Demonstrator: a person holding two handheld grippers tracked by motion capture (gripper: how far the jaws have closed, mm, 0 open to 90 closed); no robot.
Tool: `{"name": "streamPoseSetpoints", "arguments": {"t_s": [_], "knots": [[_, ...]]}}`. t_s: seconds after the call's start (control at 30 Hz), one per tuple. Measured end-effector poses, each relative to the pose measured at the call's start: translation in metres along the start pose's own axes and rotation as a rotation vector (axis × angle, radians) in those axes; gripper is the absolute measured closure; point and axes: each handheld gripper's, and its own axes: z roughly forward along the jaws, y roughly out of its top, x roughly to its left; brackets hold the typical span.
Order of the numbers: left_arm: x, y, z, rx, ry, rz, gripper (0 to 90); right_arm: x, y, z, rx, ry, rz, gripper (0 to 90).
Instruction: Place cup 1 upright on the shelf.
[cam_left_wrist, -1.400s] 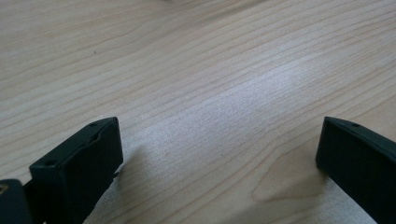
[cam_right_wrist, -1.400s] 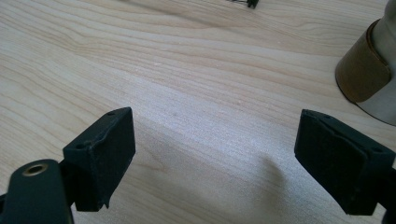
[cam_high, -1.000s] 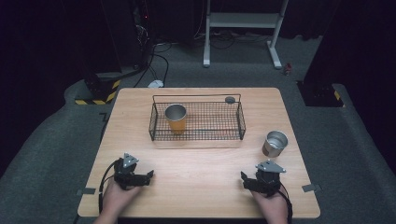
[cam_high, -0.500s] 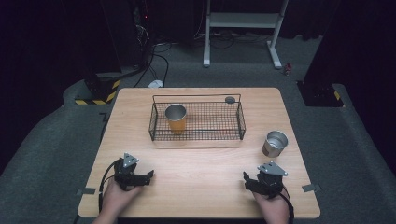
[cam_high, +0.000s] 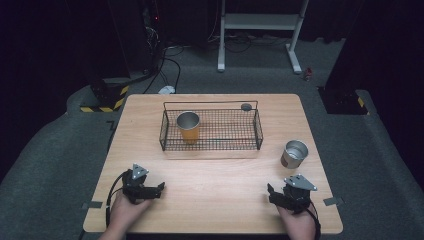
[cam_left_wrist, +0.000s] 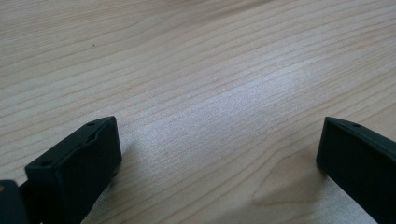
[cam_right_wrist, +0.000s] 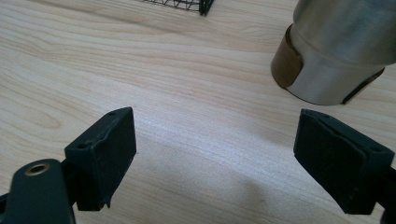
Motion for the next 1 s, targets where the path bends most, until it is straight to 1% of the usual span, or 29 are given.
{"name": "streamPoseSetpoints", "arguments": {"t_s": [0.23,0.3,0.33,0.47,0.53,0.7,0.77,0.9,0.97,1.0], "knots": [[0.000,0.000,0.000,-0.004,0.000,-0.006,0.2,-0.003,0.000,-0.002,-0.007,-0.015,-0.009,12.6],[0.000,0.000,0.000,-0.003,0.000,-0.006,0.2,-0.003,0.000,-0.003,-0.005,-0.019,0.002,12.7],[0.000,0.000,0.000,-0.004,0.000,-0.005,0.2,-0.005,0.000,-0.002,-0.008,-0.021,-0.004,12.7],[0.000,0.000,0.000,-0.002,0.003,-0.004,0.2,-0.008,-0.001,-0.003,-0.006,-0.029,0.011,12.7],[-0.001,0.000,0.001,-0.003,0.006,-0.014,0.2,-0.010,-0.001,-0.004,-0.007,-0.032,0.018,12.7],[-0.002,0.000,0.001,-0.002,0.009,-0.014,0.1,-0.014,-0.002,-0.005,-0.017,-0.045,0.017,12.6],[-0.001,0.000,0.000,0.000,0.009,-0.012,0.1,-0.015,-0.002,-0.005,-0.018,-0.048,0.024,12.6],[-0.001,0.000,0.001,0.000,0.009,-0.012,0.1,-0.018,-0.002,-0.006,-0.024,-0.059,0.019,12.2],[-0.001,0.000,0.001,0.000,0.009,-0.013,0.1,-0.020,-0.002,-0.007,-0.026,-0.063,0.024,12.1],[-0.002,0.000,0.001,-0.002,0.009,-0.015,0.1,-0.020,-0.002,-0.007,-0.024,-0.066,0.034,12.1]]}}
